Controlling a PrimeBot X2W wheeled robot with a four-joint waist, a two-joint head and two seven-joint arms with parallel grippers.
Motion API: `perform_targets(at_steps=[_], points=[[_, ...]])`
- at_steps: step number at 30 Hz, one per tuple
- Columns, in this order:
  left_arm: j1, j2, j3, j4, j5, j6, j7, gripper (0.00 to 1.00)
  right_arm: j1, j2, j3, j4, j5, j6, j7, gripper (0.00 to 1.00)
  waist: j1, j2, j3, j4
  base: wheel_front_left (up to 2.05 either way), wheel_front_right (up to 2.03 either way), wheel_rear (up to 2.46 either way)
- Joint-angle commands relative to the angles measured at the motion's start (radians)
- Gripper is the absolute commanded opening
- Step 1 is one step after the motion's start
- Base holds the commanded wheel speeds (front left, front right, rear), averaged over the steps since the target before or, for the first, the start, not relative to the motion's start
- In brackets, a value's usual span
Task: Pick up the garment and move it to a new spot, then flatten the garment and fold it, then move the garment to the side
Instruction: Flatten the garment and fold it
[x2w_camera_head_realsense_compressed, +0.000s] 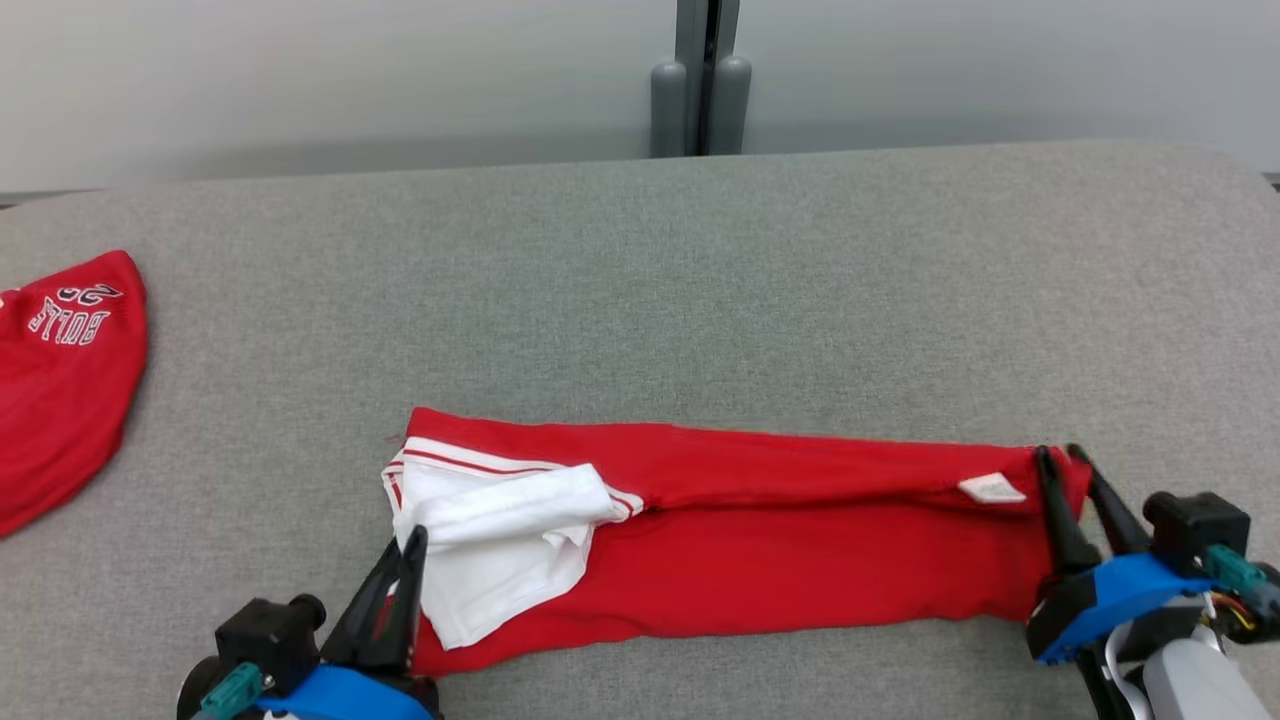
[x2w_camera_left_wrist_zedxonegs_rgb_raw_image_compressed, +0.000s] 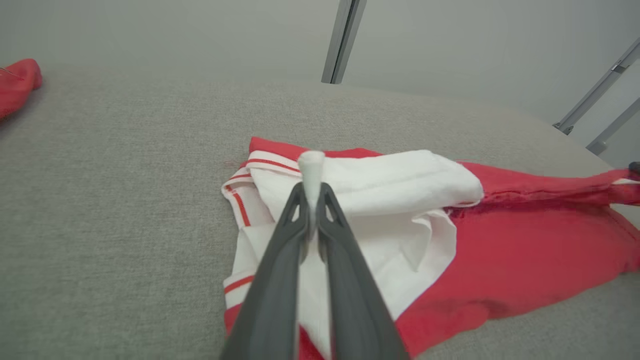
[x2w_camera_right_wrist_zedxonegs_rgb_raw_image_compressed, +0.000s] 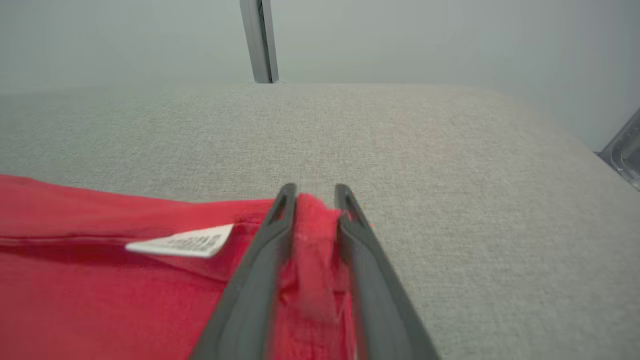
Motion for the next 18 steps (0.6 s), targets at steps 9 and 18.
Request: perform_targets(at_steps=[9,18], points=[[0.108,-0.163,0.380,-0.105,0.287,0.013,-0.004,1.00,0.095,-0.015,-0.031,-0.174,0.021,0.000,-0.003,1.00,0.0001,0.0001,-0.039,0.001,0.00,0.00,0.00],[0.164,-0.308,0.636,-0.136,0.507,-0.048,-0.003,1.00,0.021,0.006,-0.068,0.056,-0.037,0.000,0.018,1.00,0.0001,0.0001,-0.045,0.015,0.00,0.00,0.00]])
